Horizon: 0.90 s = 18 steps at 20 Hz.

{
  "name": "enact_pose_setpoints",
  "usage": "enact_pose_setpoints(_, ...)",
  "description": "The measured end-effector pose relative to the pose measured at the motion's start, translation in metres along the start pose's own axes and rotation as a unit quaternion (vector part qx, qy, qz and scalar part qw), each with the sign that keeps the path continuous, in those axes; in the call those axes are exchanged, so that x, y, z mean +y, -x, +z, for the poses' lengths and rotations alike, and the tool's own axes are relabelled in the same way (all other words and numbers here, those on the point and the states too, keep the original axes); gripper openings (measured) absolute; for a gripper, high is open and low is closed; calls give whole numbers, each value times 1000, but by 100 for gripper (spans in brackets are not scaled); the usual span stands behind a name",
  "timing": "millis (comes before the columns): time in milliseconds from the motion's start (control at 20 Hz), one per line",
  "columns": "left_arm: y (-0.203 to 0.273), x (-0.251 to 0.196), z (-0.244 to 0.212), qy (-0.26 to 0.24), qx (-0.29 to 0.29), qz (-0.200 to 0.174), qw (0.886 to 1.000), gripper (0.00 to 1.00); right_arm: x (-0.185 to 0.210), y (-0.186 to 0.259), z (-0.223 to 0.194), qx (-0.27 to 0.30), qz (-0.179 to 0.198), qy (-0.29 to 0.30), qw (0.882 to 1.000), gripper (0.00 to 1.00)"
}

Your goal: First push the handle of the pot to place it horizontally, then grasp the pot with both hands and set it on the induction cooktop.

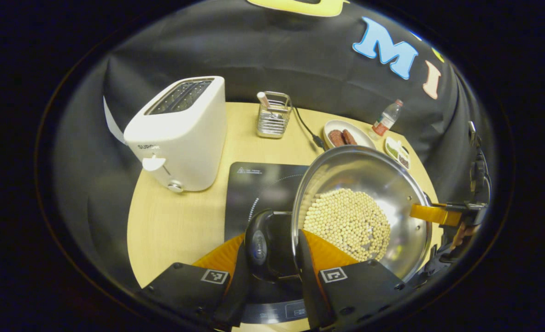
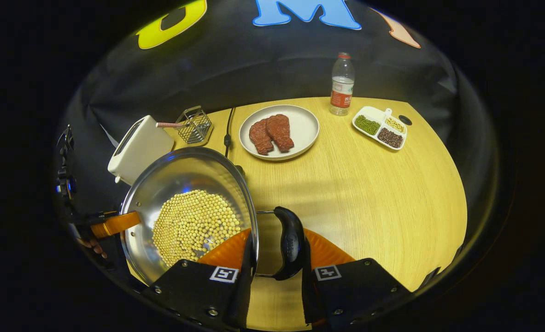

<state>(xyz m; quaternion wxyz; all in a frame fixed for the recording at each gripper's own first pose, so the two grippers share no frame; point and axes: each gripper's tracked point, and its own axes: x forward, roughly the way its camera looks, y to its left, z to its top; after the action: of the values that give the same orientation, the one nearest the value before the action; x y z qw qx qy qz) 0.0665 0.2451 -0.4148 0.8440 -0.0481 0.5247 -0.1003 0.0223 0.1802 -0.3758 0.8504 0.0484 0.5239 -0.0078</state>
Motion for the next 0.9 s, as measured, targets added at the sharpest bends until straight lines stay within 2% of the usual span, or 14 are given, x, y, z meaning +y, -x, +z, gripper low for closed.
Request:
enact_pose_setpoints(100, -1, 10, 1, 0, 5, 1, 1000, 58, 10, -4, -1, 2, 0, 0, 1000, 46)
enact_pose_setpoints(300, -2, 29, 4, -12, 5, 7, 1000, 60, 27, -11, -1, -1, -4, 0, 1000, 46)
enact_pose_setpoints(350, -4, 34, 5, -13, 5, 7, 1000, 55, 32, -13, -2, -1, -5, -2, 1000, 46)
enact_pose_setpoints(450, -4, 42, 6, -13, 4, 11, 1000, 55, 40, -14, -4, -2, -9, -4, 1000, 46)
enact_pose_setpoints(500, -5, 45, 7, -13, 5, 13, 1000, 60, 44, -14, -4, -5, -11, -4, 1000, 46)
enact_pose_setpoints(600, -5, 53, 5, -14, 6, 15, 1000, 55, 48, -15, -6, -7, -14, -2, 1000, 46)
enact_pose_setpoints(650, -4, 54, 4, -15, 7, 15, 1000, 60, 50, -16, -7, -8, -14, -4, 1000, 46)
enact_pose_setpoints(750, -5, 55, 4, -21, 6, 16, 1000, 55, 52, -17, -9, -7, -15, -7, 1000, 46)
enact_pose_setpoints(900, -6, 56, 4, -25, 4, 18, 1000, 55, 52, -20, -13, -7, -14, -13, 1000, 46)
